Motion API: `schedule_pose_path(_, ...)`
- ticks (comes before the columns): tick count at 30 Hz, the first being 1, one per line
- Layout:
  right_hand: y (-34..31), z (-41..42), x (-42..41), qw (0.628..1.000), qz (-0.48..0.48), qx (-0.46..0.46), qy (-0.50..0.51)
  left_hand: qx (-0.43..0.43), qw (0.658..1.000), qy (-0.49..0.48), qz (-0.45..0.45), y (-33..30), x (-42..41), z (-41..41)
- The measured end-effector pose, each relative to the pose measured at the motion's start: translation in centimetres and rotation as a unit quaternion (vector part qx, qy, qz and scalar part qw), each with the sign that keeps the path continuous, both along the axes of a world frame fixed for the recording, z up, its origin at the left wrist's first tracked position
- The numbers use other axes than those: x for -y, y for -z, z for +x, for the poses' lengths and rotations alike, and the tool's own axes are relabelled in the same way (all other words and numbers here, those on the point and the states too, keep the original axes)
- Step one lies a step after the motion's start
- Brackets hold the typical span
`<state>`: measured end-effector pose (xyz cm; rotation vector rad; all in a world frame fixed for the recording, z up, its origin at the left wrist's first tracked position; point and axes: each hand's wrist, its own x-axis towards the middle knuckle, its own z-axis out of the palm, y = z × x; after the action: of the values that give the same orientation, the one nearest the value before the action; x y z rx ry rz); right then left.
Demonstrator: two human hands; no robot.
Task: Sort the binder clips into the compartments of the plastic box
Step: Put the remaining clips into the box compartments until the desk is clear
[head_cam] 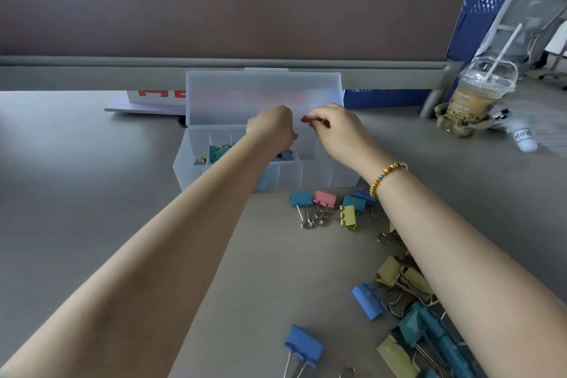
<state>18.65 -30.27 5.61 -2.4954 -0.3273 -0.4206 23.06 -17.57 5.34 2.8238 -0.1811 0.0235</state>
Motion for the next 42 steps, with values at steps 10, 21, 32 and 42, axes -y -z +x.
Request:
schedule_pose_path(10,1.0,-4.4,1.8,1.000,0.006,-0.012,0.014,0.120,0.981,0.035,-0.149,-0.2,-0.8,-6.7)
schedule_pose_path(21,4.3,-11.9,2.6,0.991,-0.120,-0.065,0.000,0.026,0.983,0.170,-0.063,5.2,-0.8,-15.2)
schedule_pose_path(32,5.2,-12.3,0.6,0.971,-0.218,-0.089,-0.024,0.001,0.987,0.144,-0.070,5.3,-2.8,-15.8)
schedule_pose_path(42,5.4,-12.4,2.4,0.966,-0.247,-0.070,0.005,-0.014,0.995,0.096,-0.038,5.3,-3.2,-14.8)
